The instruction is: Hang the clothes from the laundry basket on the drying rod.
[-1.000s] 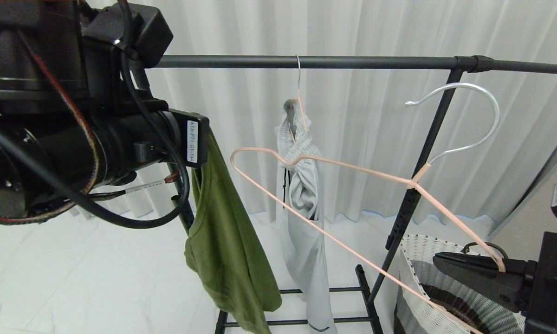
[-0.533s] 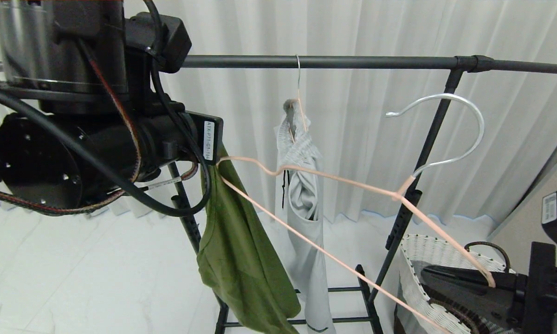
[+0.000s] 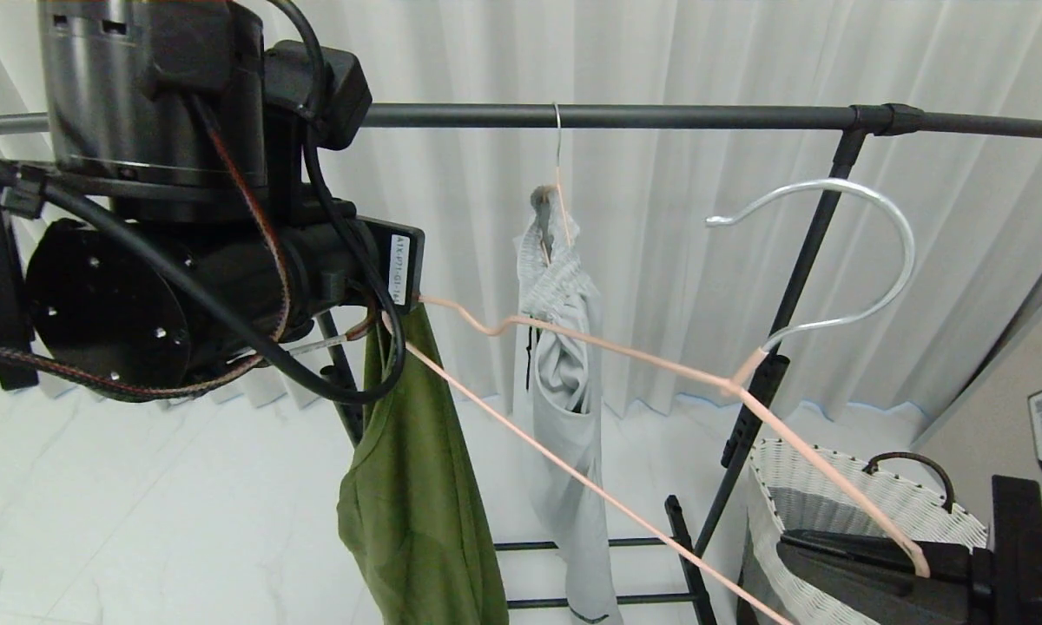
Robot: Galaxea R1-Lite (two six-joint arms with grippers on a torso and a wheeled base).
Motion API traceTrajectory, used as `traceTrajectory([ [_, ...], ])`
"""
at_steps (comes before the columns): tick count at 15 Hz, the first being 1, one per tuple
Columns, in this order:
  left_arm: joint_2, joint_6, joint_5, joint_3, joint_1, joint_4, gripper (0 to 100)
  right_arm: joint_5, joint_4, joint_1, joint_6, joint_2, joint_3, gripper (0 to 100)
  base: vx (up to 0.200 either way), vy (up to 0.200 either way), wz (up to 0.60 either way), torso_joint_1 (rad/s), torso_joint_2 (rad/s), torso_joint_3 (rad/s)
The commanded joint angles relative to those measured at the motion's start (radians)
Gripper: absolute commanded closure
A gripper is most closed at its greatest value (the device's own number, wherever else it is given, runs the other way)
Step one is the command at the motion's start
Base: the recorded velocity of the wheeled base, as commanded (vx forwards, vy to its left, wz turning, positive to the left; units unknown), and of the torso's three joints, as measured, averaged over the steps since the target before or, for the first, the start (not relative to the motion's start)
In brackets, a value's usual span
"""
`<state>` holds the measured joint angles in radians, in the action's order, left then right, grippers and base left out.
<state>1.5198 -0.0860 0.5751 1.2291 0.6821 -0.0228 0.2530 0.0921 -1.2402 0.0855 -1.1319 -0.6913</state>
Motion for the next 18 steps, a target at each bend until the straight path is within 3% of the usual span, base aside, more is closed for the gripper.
traceTrajectory([
  [1, -0.001, -0.003, 0.005, 0.003, -0.004, 0.000, 100, 0.000, 0.000, -0.008, 0.000, -0.009, 0.004, 100, 0.000, 0.000, 0.00, 0.000, 0.00, 0.000],
  [4, -0.007, -0.006, 0.029, 0.013, 0.000, 0.000, 100, 0.008, 0.017, 0.035, 0.048, -0.058, -0.001, 100, 0.000, 0.000, 0.00, 0.000, 0.00, 0.000],
  [9, -0.006, -0.029, 0.042, 0.021, 0.007, 0.000, 100, 0.008, 0.126, 0.105, 0.053, -0.132, -0.002, 100, 0.000, 0.000, 0.00, 0.000, 0.00, 0.000],
  [14, -0.003, -0.021, 0.042, 0.023, 0.008, -0.002, 100, 0.008, 0.132, 0.096, 0.054, -0.154, -0.007, 100, 0.000, 0.000, 0.00, 0.000, 0.00, 0.000],
  [18, -0.006, -0.020, 0.055, 0.013, 0.008, -0.002, 100, 0.012, 0.153, 0.154, 0.083, -0.193, -0.042, 100, 0.000, 0.000, 0.00, 0.000, 0.00, 0.000],
])
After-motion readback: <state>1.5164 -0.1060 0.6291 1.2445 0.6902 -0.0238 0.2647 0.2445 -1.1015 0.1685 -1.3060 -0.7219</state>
